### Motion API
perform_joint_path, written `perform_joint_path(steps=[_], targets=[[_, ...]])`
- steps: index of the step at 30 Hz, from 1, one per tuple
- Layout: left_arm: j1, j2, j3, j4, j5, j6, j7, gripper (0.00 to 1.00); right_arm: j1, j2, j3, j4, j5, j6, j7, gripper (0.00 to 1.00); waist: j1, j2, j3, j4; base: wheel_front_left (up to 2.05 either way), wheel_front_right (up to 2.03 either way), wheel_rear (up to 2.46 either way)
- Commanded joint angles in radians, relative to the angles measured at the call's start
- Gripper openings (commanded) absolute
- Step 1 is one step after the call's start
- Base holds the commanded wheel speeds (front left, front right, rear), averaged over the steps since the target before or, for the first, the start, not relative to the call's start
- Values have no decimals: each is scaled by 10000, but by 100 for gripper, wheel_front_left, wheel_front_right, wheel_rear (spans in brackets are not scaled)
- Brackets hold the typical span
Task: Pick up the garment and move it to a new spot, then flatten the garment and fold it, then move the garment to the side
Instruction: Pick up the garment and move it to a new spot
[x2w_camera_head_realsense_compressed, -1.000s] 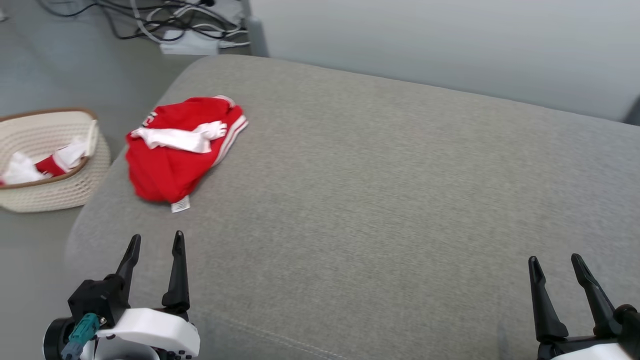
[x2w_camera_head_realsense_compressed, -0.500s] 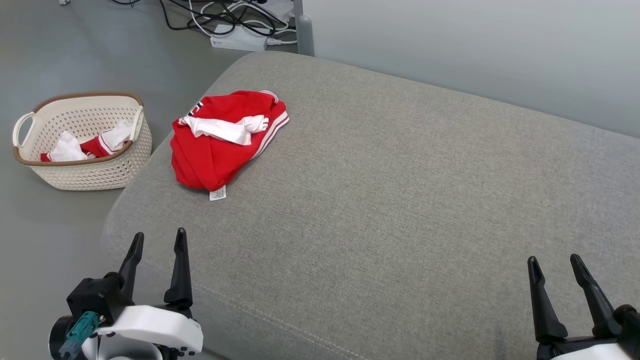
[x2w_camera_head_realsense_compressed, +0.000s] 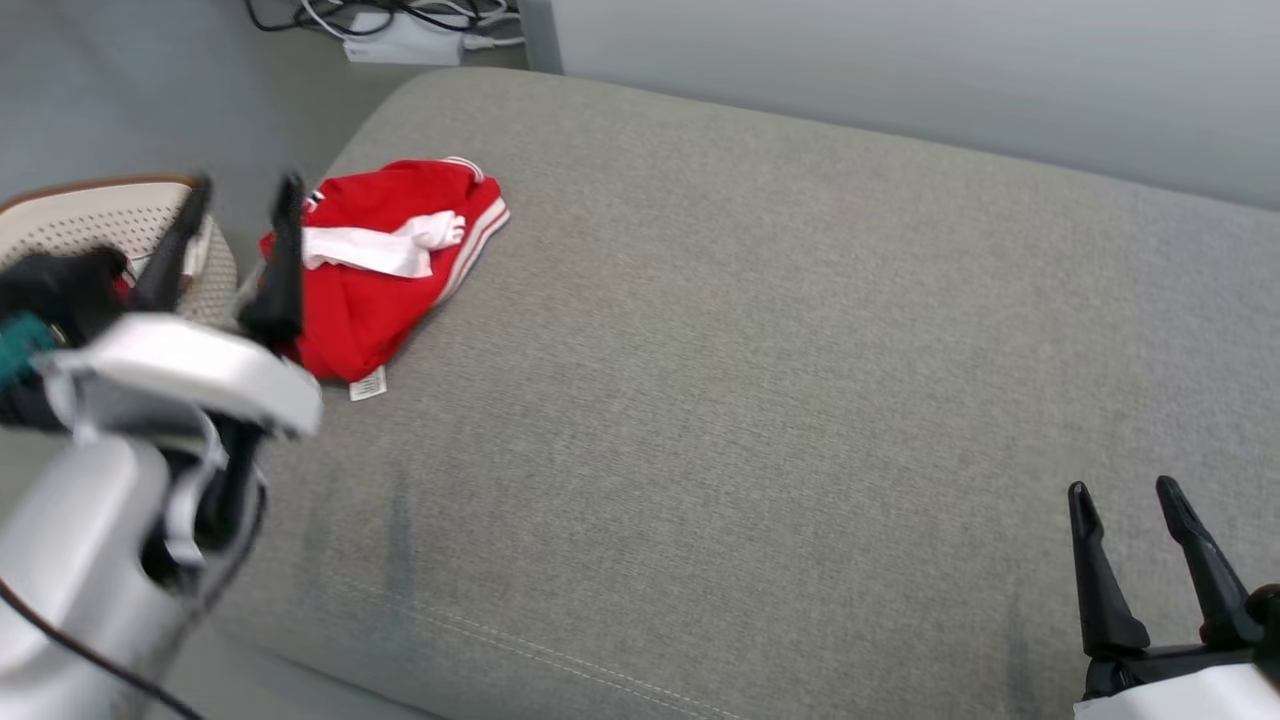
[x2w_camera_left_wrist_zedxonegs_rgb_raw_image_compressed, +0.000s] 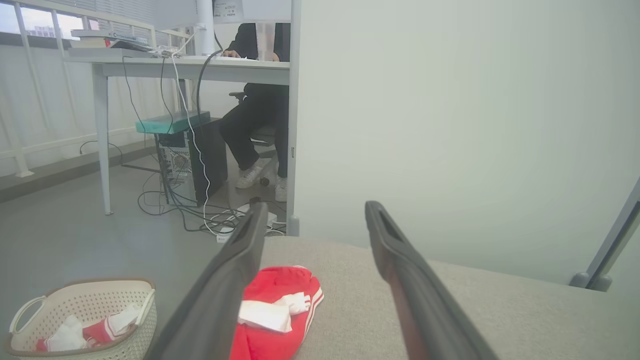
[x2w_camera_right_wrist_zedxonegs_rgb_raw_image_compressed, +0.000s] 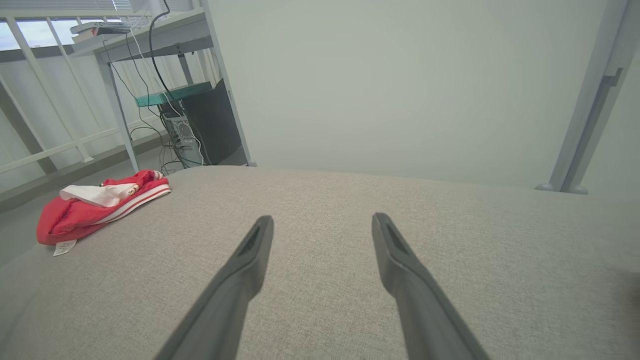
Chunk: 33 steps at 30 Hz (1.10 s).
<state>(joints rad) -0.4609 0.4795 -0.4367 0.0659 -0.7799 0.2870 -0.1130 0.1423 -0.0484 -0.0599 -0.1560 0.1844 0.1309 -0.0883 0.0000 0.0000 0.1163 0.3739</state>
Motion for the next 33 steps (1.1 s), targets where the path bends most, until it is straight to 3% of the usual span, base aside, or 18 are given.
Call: perform_joint_path(steps=[1,8,13,21,33], targets=[[-1070,518,569,128,-175,-215,267,100,-384,-229,147,-391,-24,-2,40,100,0,0,356,-352,0,0,0],[-3740,969,946,3136,-986,-1231,1838,100,-756,-456,86,-589,-43,-2,59,100,0,0,1400,-1369,0,0,0],[-4870,1234,1089,5396,-1368,-1722,2661,100,-1084,-587,206,-685,-36,-2,80,100,0,0,2254,-2135,0,0,0],[-5520,1528,1288,8074,-1836,-2014,3614,100,-1543,-701,351,-783,5,-2,70,100,0,0,3303,-2878,0,0,0],[-5860,1580,943,9911,-1804,-2082,4682,100,-2039,-828,613,-598,83,-2,20,100,0,0,3682,-2970,0,0,0]])
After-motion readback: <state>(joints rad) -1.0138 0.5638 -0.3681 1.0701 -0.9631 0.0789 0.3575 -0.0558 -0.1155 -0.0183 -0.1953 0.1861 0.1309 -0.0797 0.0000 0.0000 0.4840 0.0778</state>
